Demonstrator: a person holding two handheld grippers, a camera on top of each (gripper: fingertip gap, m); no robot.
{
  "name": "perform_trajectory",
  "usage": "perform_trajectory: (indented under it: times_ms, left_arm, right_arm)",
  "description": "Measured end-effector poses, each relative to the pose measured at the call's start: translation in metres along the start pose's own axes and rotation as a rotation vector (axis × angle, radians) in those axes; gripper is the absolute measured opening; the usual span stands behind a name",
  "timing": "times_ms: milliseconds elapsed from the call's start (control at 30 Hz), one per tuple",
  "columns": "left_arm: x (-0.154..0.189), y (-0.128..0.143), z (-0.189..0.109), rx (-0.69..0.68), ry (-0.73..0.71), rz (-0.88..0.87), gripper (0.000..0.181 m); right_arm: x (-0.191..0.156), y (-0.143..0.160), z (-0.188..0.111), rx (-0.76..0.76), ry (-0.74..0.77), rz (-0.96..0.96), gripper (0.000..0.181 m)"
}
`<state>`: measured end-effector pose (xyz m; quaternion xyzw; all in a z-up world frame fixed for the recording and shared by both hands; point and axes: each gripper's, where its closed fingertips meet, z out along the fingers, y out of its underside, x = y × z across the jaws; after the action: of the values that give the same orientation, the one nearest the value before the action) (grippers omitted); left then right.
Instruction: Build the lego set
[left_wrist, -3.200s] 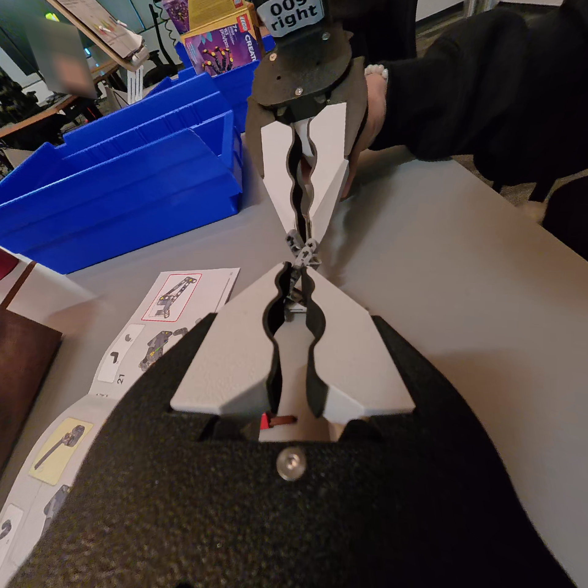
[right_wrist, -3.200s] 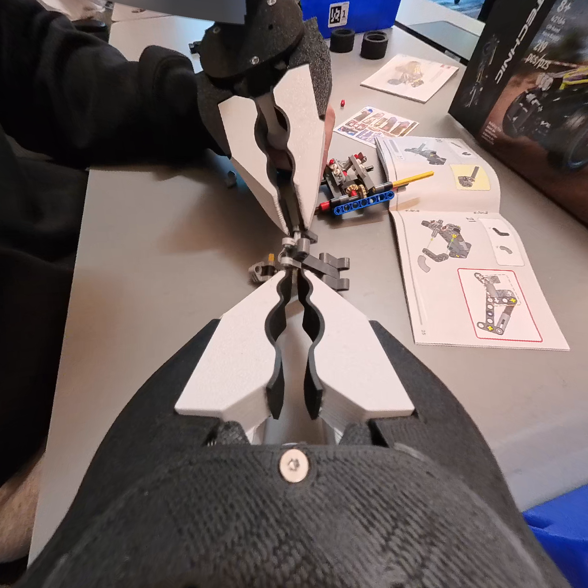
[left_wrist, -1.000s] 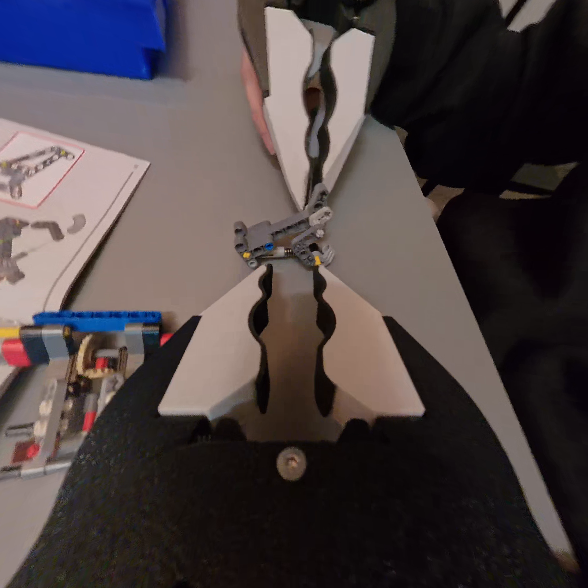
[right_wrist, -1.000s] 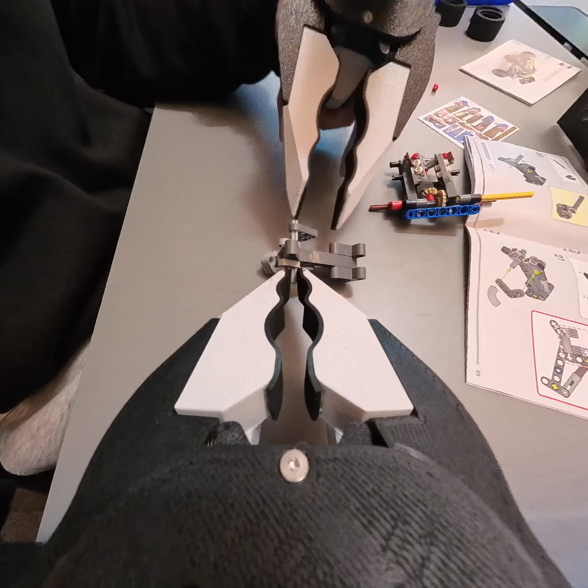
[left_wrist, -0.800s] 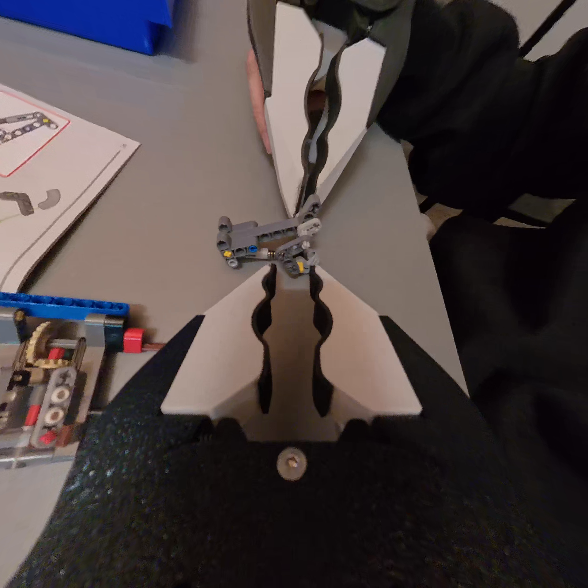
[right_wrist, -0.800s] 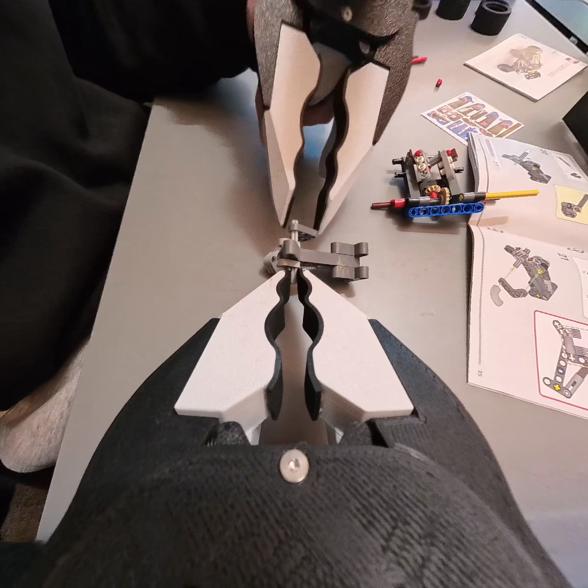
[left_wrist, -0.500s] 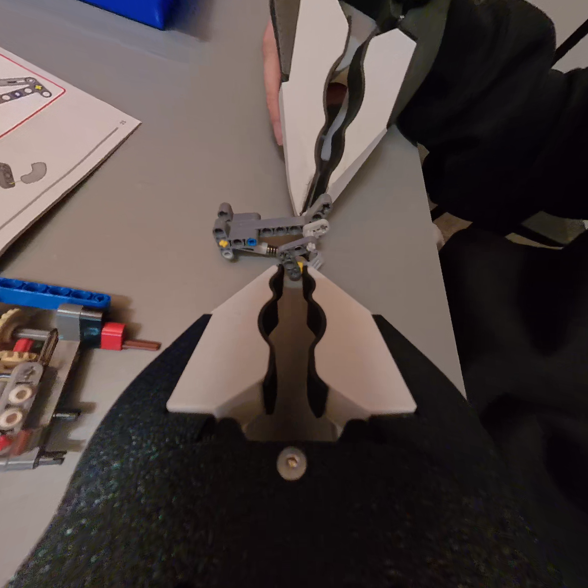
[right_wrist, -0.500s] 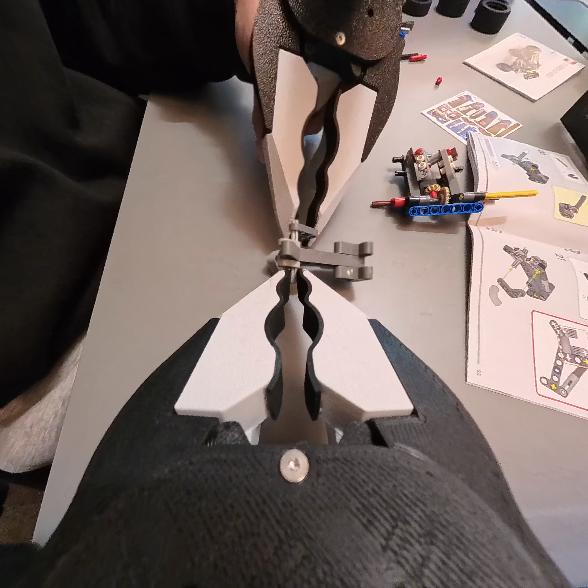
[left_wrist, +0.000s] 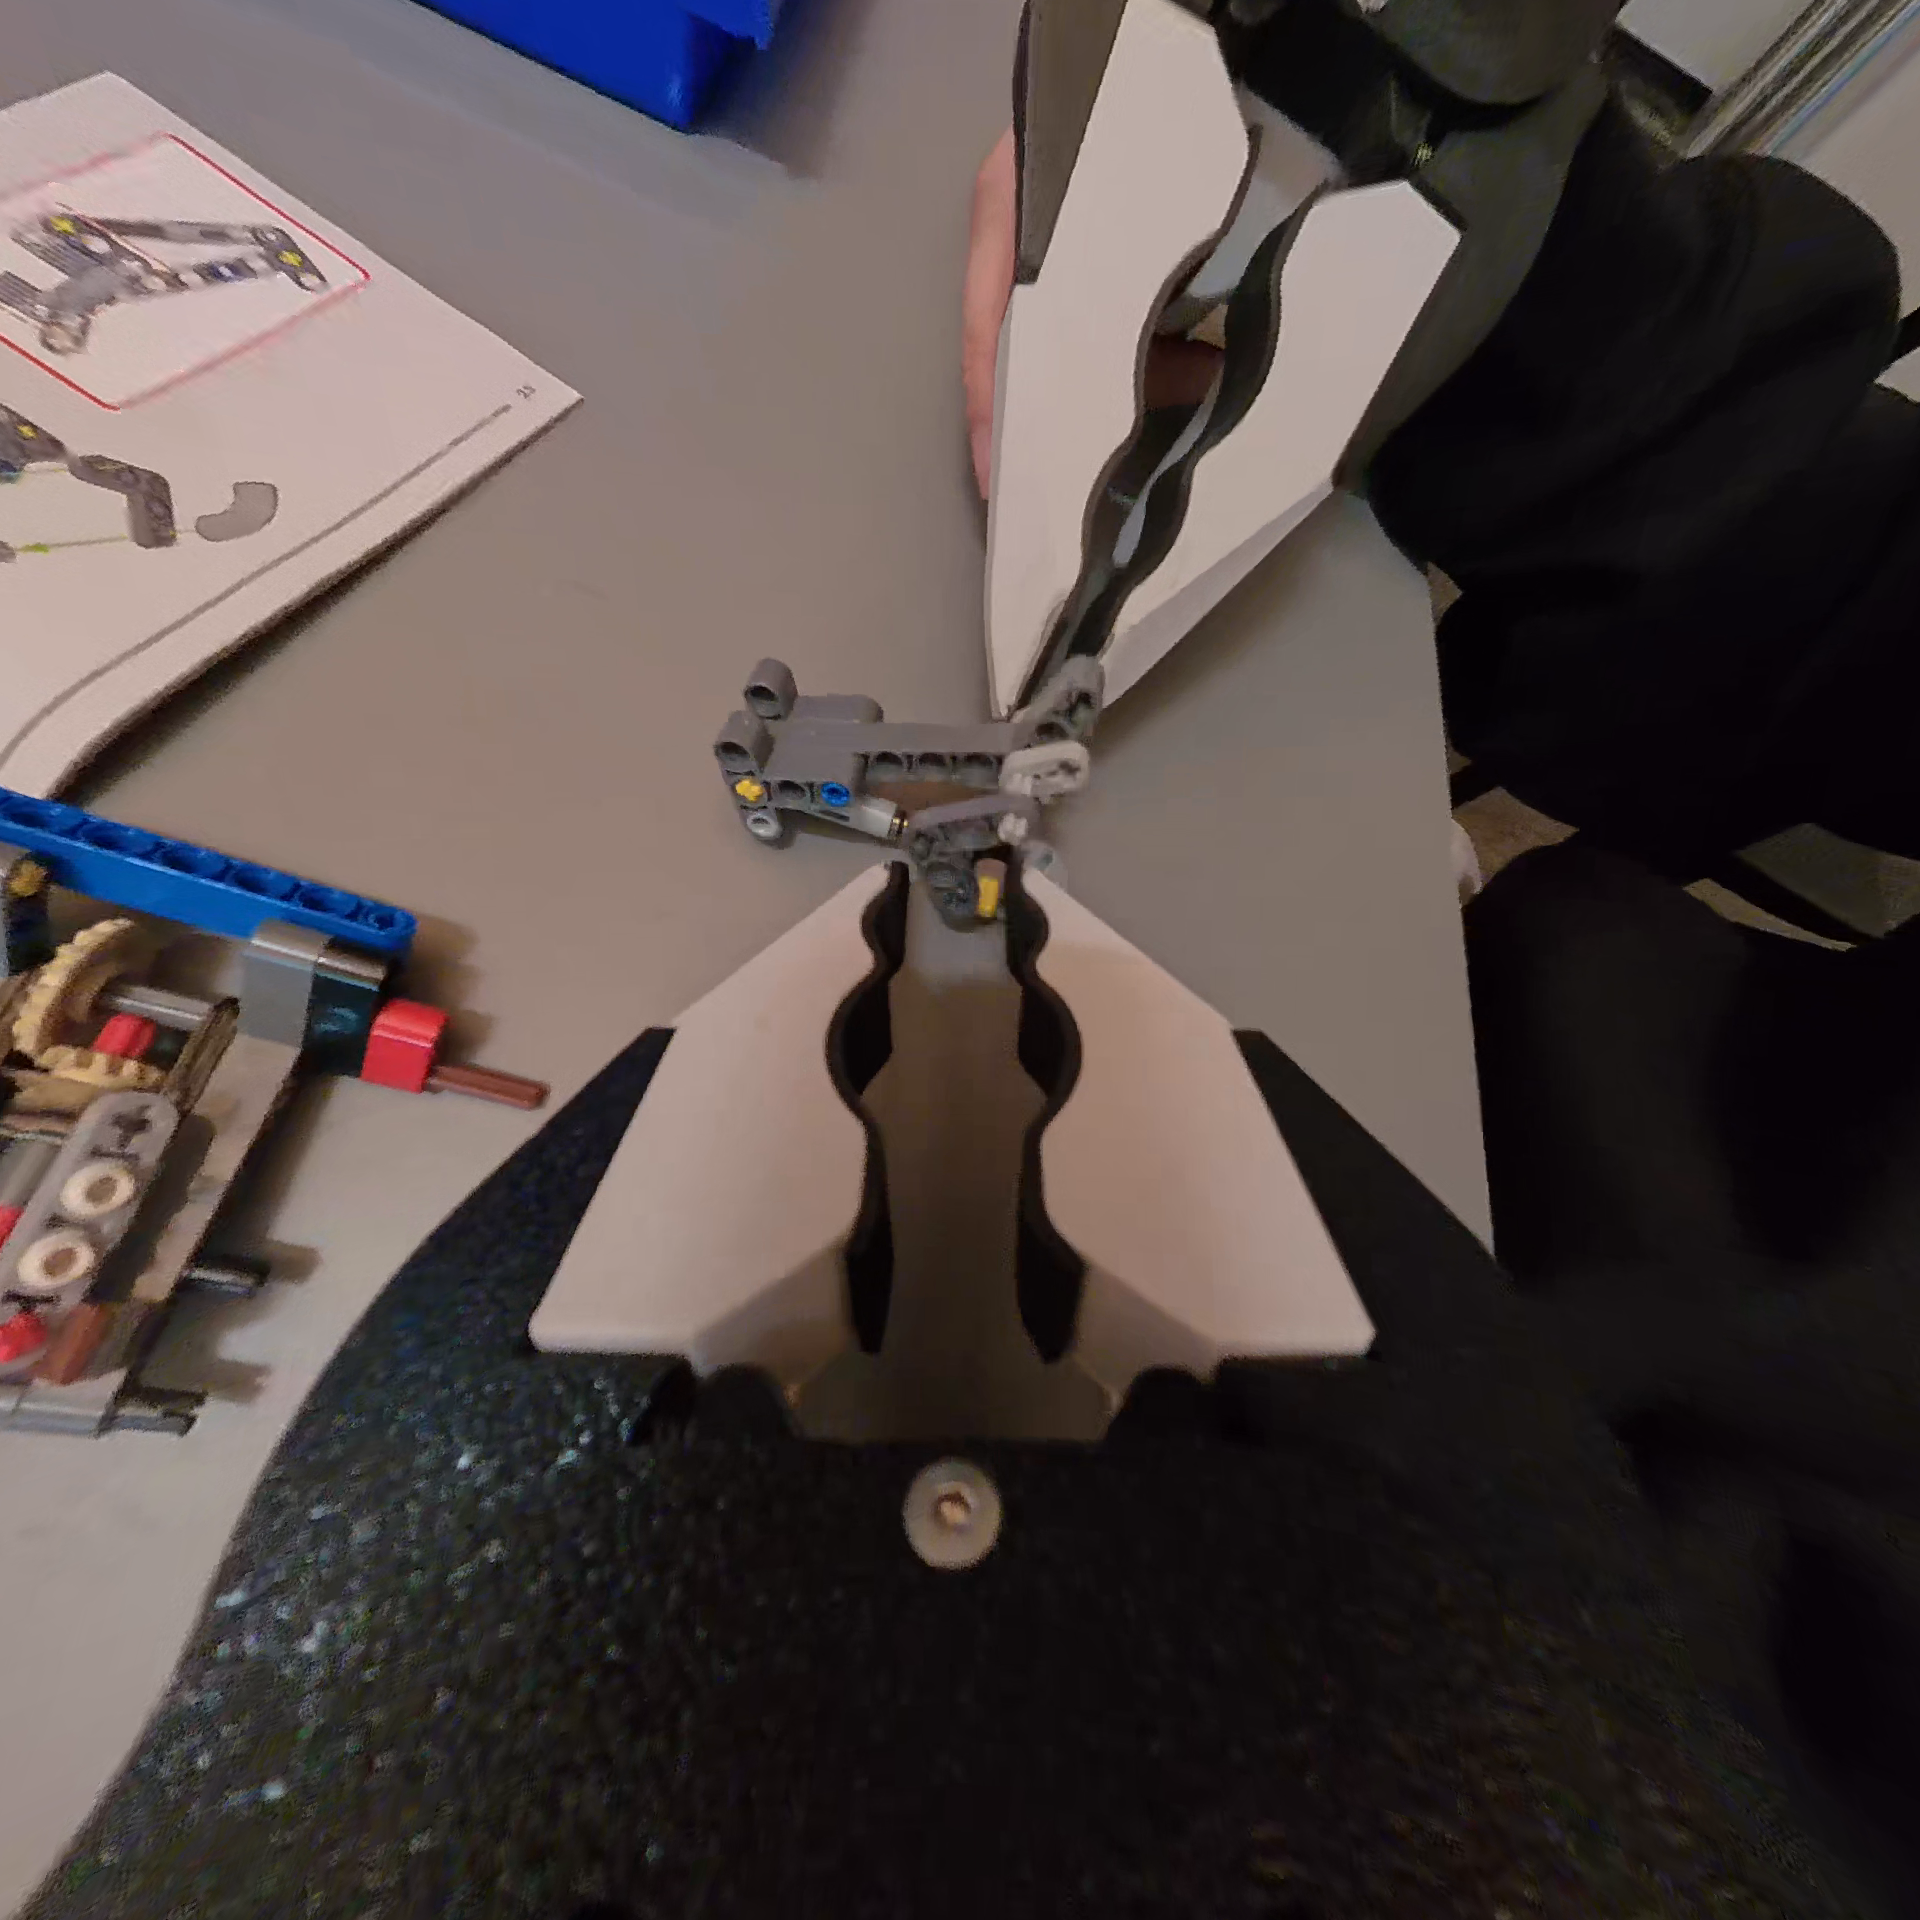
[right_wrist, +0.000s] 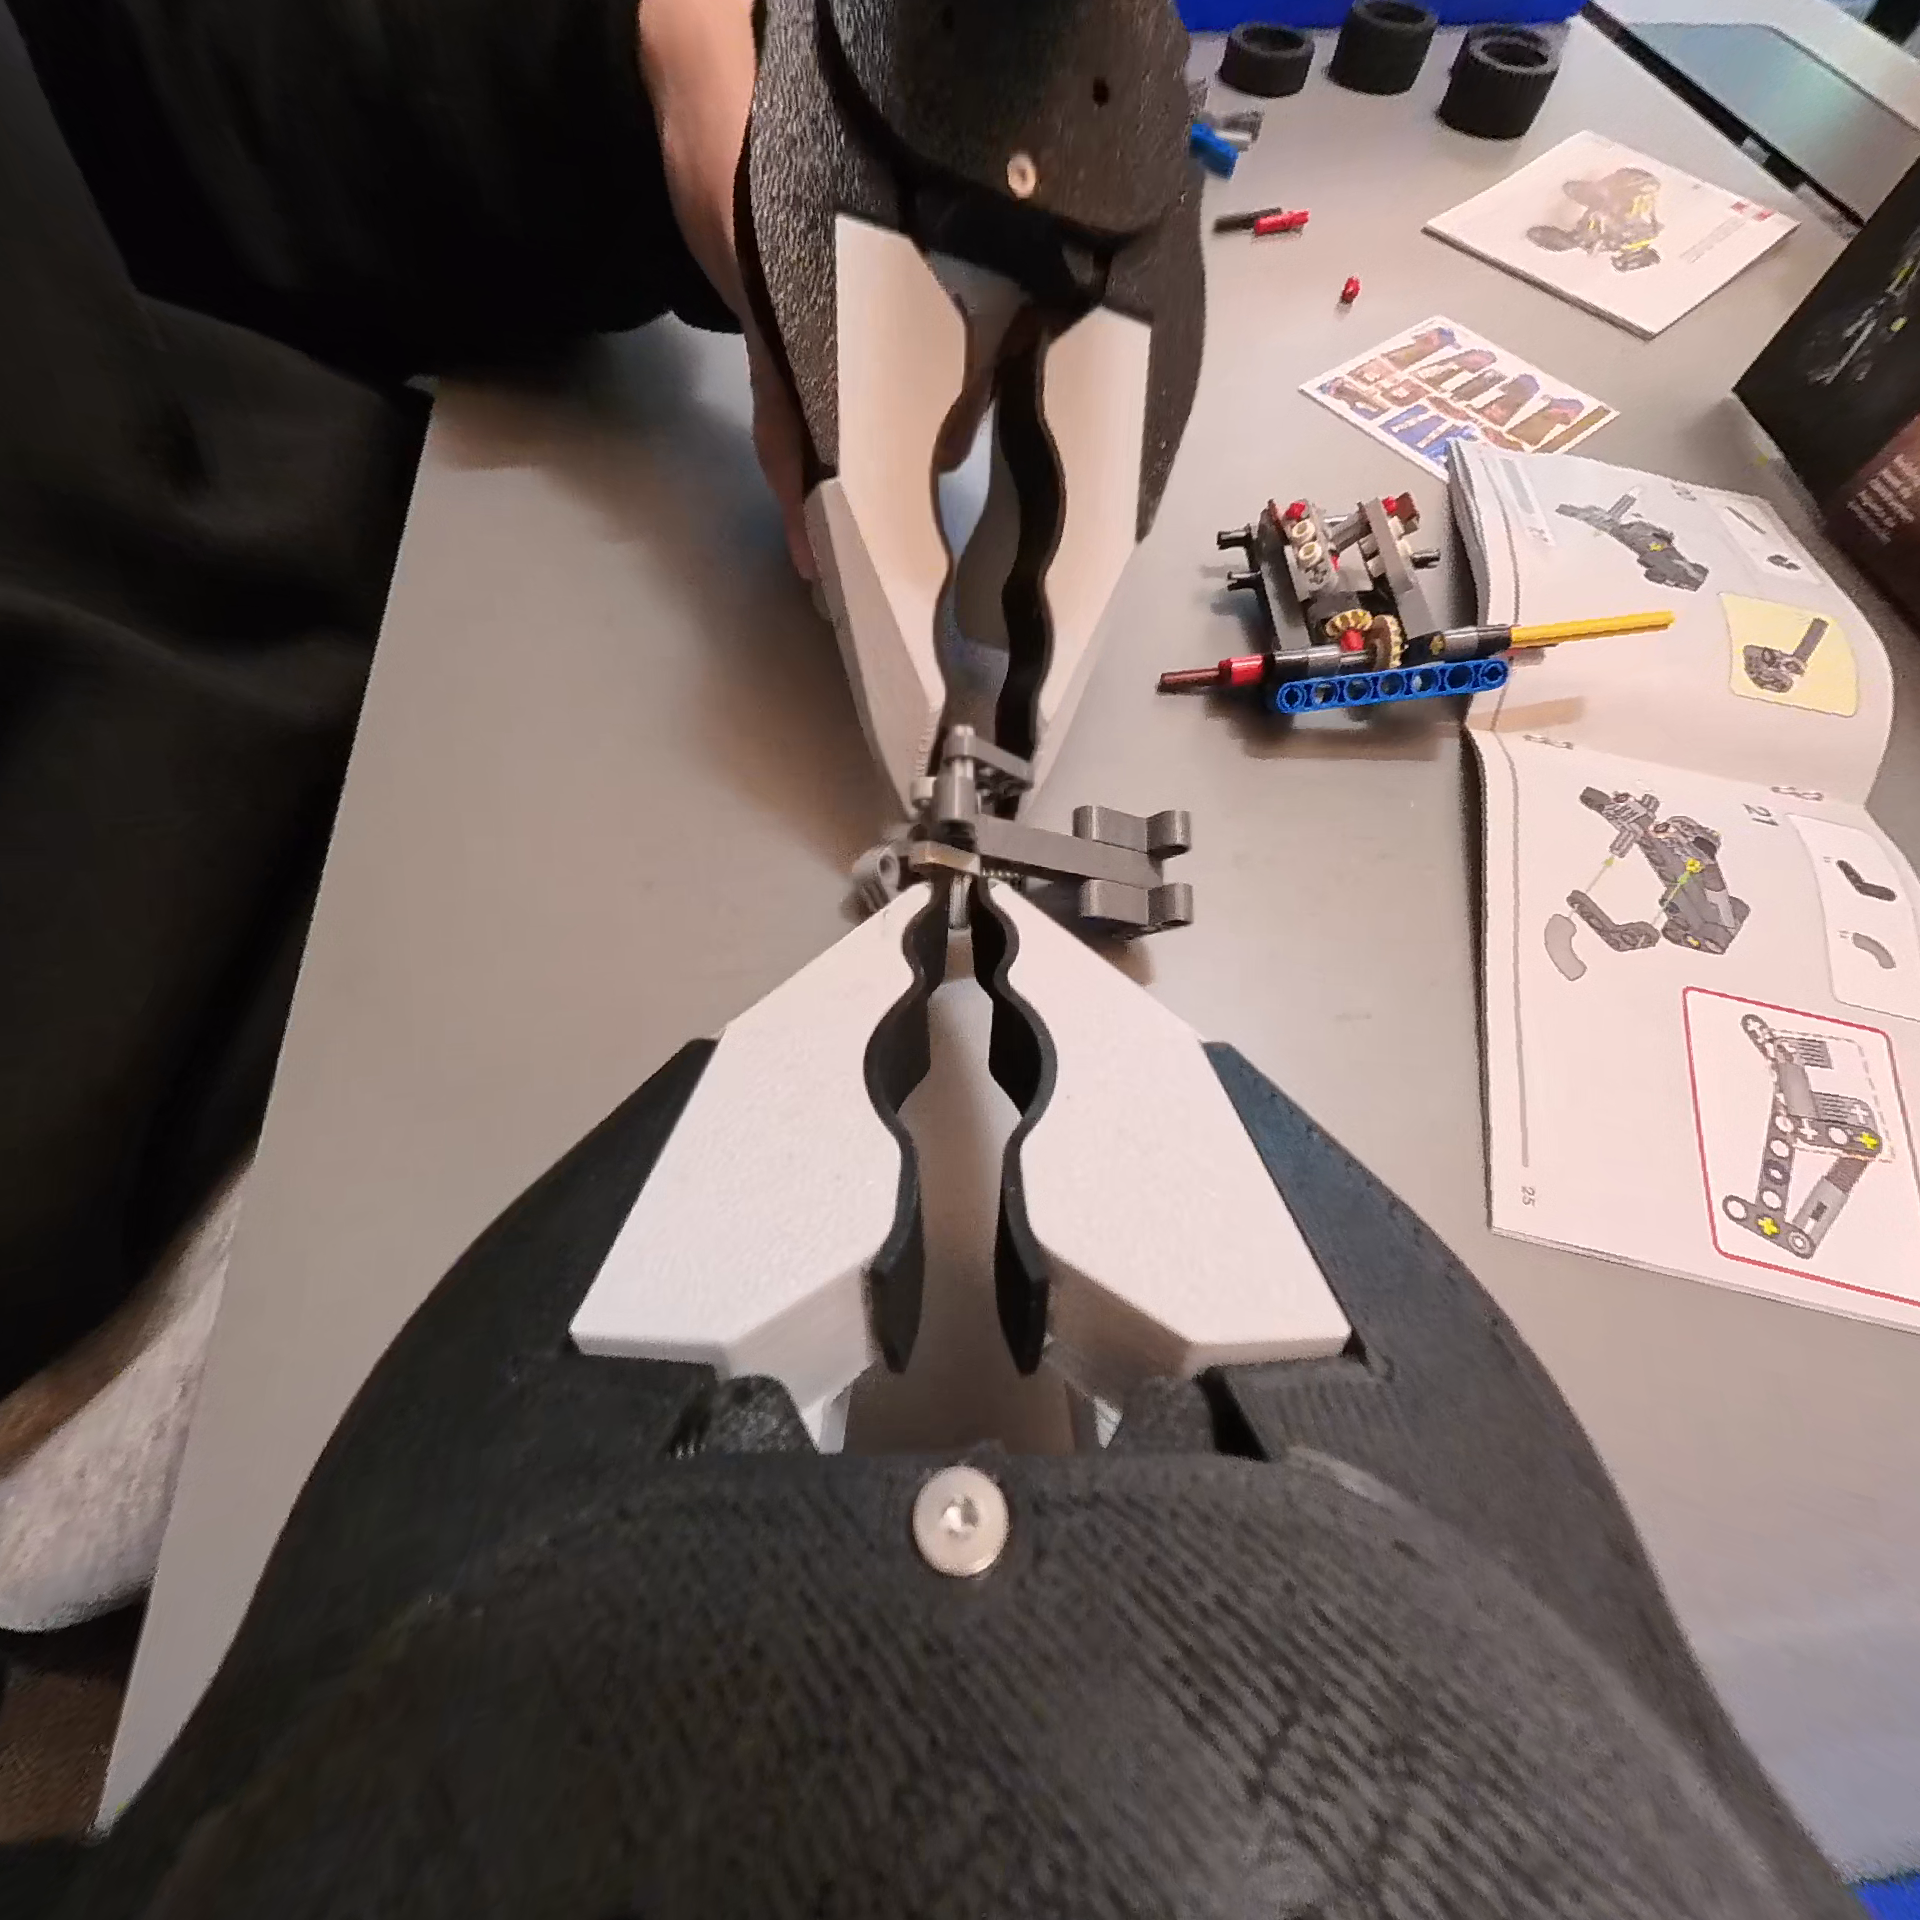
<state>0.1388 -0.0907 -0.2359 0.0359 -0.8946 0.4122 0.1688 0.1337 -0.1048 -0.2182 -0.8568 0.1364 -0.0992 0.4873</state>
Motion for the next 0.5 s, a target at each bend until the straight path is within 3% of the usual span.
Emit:
perform_trajectory:
  times_ms: [33, 67, 500]
  left_arm:
    - [-0.0004, -0.0001, 0.0005, 0.003, 0.000, -0.002, 0.015]
    - [-0.0015, -0.0012, 0.0007, 0.013, -0.008, 0.002, 0.008]
    - [-0.0042, -0.0006, -0.0023, 0.006, -0.015, -0.026, 0.008]
  right_arm:
    - [-0.0004, -0.0005, -0.0004, 0.003, -0.004, 0.001, 0.002]
    - [-0.0001, -0.0002, -0.0002, 0.002, -0.002, 0.002, 0.002]
    - [0.0015, 0.0025, 0.0025, -0.022, 0.001, 0.016, 0.002]
